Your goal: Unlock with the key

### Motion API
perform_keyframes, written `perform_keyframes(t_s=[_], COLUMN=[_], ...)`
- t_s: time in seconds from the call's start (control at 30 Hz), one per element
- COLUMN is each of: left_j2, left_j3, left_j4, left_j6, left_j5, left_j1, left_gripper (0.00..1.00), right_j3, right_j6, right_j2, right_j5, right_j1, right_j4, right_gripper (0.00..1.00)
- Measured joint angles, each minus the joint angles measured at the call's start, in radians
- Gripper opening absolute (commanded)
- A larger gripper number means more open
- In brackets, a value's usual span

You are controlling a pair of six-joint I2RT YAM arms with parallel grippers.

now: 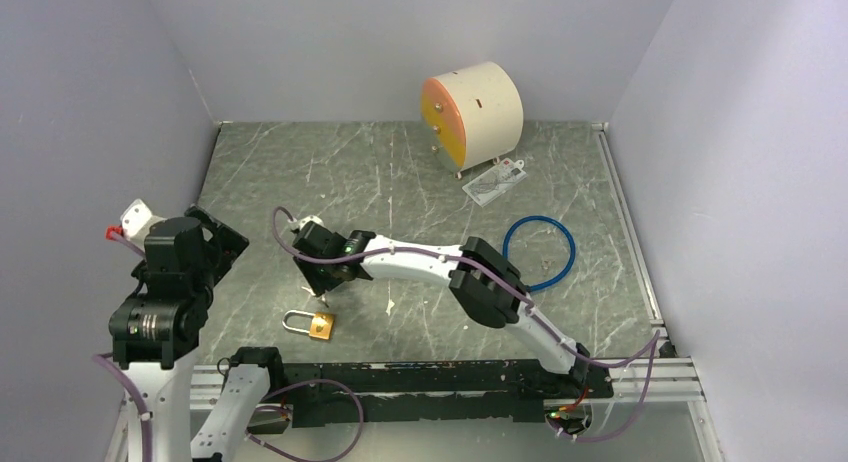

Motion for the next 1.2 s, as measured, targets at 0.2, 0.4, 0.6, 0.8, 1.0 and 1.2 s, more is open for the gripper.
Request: perform_keyframes(t_s=[0.2,0.4,0.6,0.8,1.0,1.2], left_j2=[-0.033,-0.035,-0.042,-0.044,-0.044,-0.045], left_j3=[-0.003,-0.032,-0.067,-0.122,-0.159,-0.163], left_j4=[-0.018,-0.047,-0.042,-0.036,-0.031,-0.031], left_j6=[-0.049,-0.074,-0.089,-0.114,-0.137,-0.147], left_j5=[-0.017,-0.025,-0.024,-0.015,-0.001,0.001], left_j1=[0.000,0.000,0.000,0.000,0.000,0.000], left_gripper=[0.93,0.93,0.93,0.93,0.93,0.93], right_j3=[0.143,0.156,0.089,-0.068,-0.135,-0.114], right_j6=[-0.010,-0.025,-0.032,-0.035,-0.052,-0.093], right_j2=[0.104,0.118,0.079,-0.035,-0.084,-0.076], right_j5=[0.038,0.101,0.137,0.166,0.168,0.157], right_j1=[0.013,0.028,0.033,0.033,0.032,0.030], right_j4=[-0.046,-0.101,-0.100,-0.145,-0.185,-0.192], right_gripper=[0.38,0.07,0.00,0.02,0.45,0.44])
